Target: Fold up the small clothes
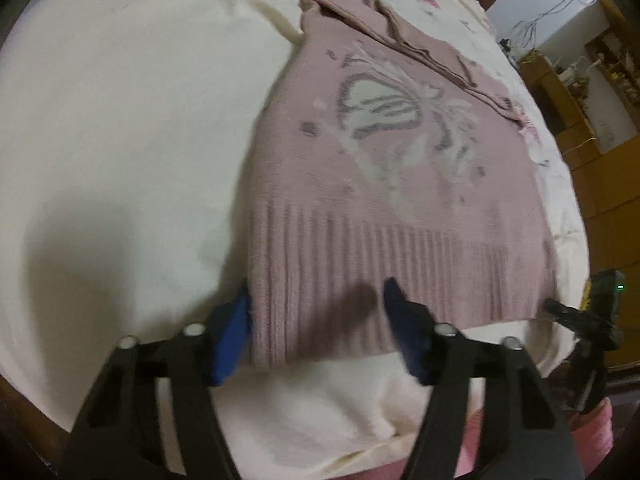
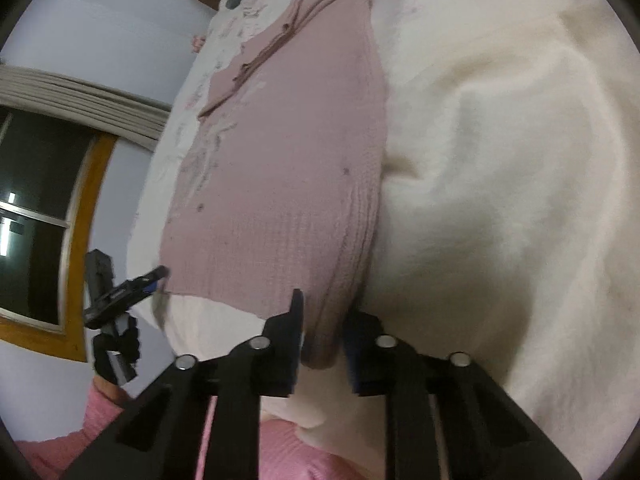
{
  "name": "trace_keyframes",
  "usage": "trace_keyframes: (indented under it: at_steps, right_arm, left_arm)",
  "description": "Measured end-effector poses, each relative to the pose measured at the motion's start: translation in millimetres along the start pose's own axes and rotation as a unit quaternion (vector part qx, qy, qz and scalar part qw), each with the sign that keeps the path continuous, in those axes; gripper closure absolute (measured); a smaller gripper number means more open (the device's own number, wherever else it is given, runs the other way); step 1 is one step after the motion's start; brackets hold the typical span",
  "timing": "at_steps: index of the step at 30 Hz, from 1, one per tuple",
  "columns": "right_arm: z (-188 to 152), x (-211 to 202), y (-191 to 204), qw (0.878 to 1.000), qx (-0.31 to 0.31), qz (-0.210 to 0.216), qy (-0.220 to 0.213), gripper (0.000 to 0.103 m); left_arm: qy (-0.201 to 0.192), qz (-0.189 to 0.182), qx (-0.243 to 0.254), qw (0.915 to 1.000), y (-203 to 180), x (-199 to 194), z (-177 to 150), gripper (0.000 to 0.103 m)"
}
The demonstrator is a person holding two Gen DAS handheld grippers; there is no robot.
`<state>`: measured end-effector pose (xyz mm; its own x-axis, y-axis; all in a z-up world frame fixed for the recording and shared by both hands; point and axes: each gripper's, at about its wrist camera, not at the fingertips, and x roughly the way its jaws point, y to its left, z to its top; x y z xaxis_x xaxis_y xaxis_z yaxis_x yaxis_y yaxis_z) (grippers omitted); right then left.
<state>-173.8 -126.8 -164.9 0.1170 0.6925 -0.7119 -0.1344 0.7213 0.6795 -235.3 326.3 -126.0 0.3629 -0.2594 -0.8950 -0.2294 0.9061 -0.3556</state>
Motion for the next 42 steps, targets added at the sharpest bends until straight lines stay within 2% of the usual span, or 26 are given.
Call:
trace_keyframes:
  at_steps: [2,3,5,8,12,18,25,32,38,42]
  right_arm:
    - [0.4,-1.9,3.3,1.0,-0.006,0.005,-0.002,0.091]
    - [0.8,-4.8,5.5,1.0,-0.011,0.008,-0.005,0.092]
    - [3.1,-8.9,8.6,1.0,-0.013,0.017,-0.008,0.092]
    - [8.7,-20.5,12.8,0.999,-0.007,0.043,-0.02,0.093]
    - [20.5,-42.4,19.7,0.997,-0.007,0.073,-0.04,0.093]
    - [53.7,-56.5,32.1,0.993,-0.008,0.095,-0.064,0.093]
    - [107.8,-57.6,25.8,0.991,0.015,0.097,-0.085,0.093]
    - [172.8,-27.4,5.5,0.991,0.058,0.081,-0.087,0.093]
    - [215.1,8.0,-14.5,0.993,0.075,0.054,-0.07,0.093]
    - [230.0,25.9,-25.1,0.994,0.08,0.046,-0.056,0.092]
  left_arm:
    - [0.0,0.005,0.004,1.0,-1.2,0.8,0.0,0.062]
    - [0.0,0.002,0.0,1.0,0.6,0.9,-0.3,0.071]
    - [0.003,-0.019,-0.016,0.9997,6.4,0.1,-0.2,0.084]
    - [-0.007,-0.044,-0.032,0.9985,10.6,-8.9,0.7,0.087]
    - [-0.045,-0.088,-0.036,0.9945,5.3,-33.9,9.8,0.088]
    - [-0.08,-0.123,-0.03,0.9887,-6.3,-53.8,45.9,0.088]
    - [-0.104,-0.114,-0.028,0.9875,-9.8,-42.5,107.2,0.088]
    - [-0.095,-0.096,-0.05,0.9896,-6.0,3.8,168.3,0.088]
    - [-0.074,-0.078,-0.063,0.9922,2.4,38.4,199.0,0.086]
    - [-0.064,-0.071,-0.071,0.9929,7.6,51.7,212.1,0.079]
